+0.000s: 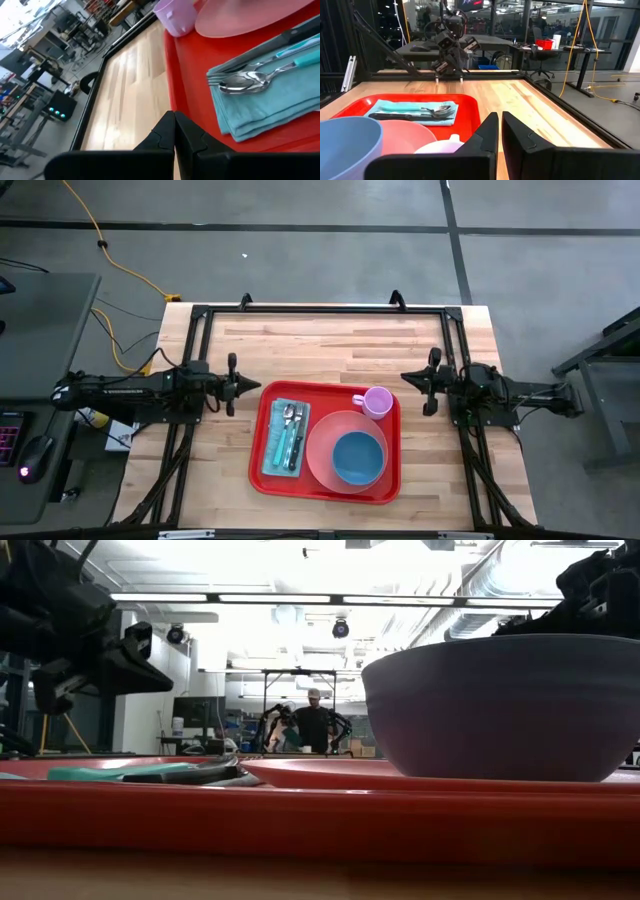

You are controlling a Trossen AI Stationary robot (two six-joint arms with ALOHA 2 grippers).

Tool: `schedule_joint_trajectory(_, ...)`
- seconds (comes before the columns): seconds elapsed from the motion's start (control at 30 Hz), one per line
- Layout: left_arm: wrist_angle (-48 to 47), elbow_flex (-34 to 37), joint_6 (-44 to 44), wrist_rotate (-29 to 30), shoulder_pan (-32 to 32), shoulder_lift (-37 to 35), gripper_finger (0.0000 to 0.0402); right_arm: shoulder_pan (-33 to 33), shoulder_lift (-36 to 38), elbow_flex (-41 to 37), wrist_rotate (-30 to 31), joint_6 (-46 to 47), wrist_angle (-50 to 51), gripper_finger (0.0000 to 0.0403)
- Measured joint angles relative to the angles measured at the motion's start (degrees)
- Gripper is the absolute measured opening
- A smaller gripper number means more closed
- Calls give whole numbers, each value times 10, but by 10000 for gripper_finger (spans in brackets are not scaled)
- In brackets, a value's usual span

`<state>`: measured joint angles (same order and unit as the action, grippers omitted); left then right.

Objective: Set up tray
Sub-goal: Return to Home Position

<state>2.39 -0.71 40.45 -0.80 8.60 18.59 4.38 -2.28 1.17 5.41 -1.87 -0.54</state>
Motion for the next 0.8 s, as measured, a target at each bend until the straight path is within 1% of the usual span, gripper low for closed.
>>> schedule_joint_trajectory(0.8,-13,0,-2,3,0,0,33,0,0,-1,2,4,-7,0)
